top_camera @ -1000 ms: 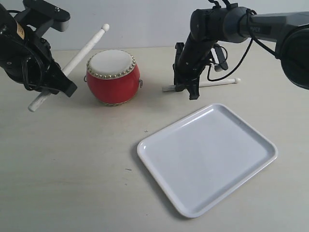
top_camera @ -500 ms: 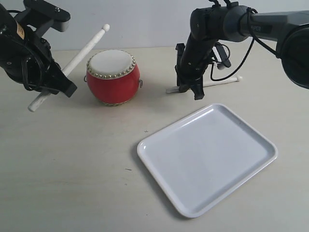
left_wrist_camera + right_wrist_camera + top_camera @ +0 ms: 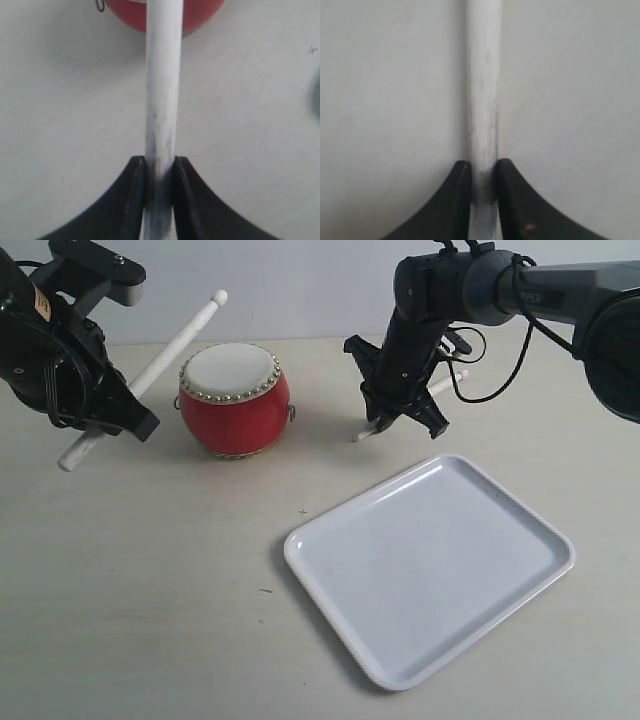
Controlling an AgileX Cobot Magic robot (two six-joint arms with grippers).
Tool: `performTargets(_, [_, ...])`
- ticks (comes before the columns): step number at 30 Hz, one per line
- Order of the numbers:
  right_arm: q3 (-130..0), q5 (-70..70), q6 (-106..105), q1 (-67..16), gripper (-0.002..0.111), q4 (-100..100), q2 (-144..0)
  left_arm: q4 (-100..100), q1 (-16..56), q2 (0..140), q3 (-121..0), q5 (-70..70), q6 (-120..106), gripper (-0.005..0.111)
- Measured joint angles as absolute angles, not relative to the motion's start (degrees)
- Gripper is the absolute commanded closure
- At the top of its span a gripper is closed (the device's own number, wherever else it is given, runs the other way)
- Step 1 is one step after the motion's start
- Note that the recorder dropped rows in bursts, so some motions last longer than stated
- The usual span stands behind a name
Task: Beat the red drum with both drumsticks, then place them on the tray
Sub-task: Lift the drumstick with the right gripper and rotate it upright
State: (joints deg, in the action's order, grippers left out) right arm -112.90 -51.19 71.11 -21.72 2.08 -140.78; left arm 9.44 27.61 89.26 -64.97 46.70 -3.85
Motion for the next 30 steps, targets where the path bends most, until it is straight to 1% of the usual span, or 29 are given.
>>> performTargets(30, [-113.03, -49.81, 63.21, -21.72, 0.108, 1.85, -140.78, 9.44, 27.61, 89.26, -64.97, 46.8, -4.1, 0.107])
